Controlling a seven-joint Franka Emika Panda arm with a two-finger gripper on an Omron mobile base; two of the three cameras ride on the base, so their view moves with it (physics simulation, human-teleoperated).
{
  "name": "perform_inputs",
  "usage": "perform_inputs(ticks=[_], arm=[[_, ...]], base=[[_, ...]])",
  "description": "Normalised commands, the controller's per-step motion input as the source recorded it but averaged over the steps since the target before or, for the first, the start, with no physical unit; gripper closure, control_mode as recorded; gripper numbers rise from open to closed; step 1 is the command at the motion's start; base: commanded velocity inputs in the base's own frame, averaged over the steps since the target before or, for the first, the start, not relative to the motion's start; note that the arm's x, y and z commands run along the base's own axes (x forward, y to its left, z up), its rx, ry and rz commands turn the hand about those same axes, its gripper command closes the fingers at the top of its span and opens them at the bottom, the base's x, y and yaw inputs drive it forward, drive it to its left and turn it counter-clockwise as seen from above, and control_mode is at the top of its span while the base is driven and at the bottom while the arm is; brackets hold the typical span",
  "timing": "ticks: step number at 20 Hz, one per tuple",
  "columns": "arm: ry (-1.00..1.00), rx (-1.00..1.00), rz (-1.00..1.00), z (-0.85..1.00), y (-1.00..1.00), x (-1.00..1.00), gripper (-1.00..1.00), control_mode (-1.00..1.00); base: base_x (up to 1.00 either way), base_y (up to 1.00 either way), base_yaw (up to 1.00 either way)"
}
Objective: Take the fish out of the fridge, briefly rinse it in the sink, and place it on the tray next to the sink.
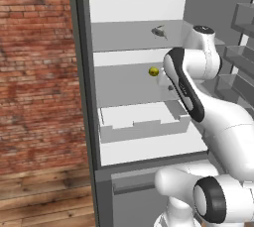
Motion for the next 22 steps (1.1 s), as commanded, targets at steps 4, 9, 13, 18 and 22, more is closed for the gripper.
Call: perform_inputs(ticks=[4,9,13,18,22], arm=[[0.0,0.0,0.0,0.0,0.0,0.02,-1.0,-1.0],[-0.1,0.0,0.0,0.06,0.0,-0.05,-1.0,-1.0],[-0.34,0.0,0.0,0.25,0.0,-0.28,-1.0,-1.0],[-0.43,-0.01,0.0,0.34,-0.02,-0.31,-1.0,-1.0],[-0.4,-0.02,0.0,0.56,-0.03,-0.08,-1.0,-1.0]], base=[[0.0,0.0,0.0],[0.0,0.0,0.0],[0.0,0.0,0.0],[0.0,0.0,0.0],[0.0,0.0,0.0]])
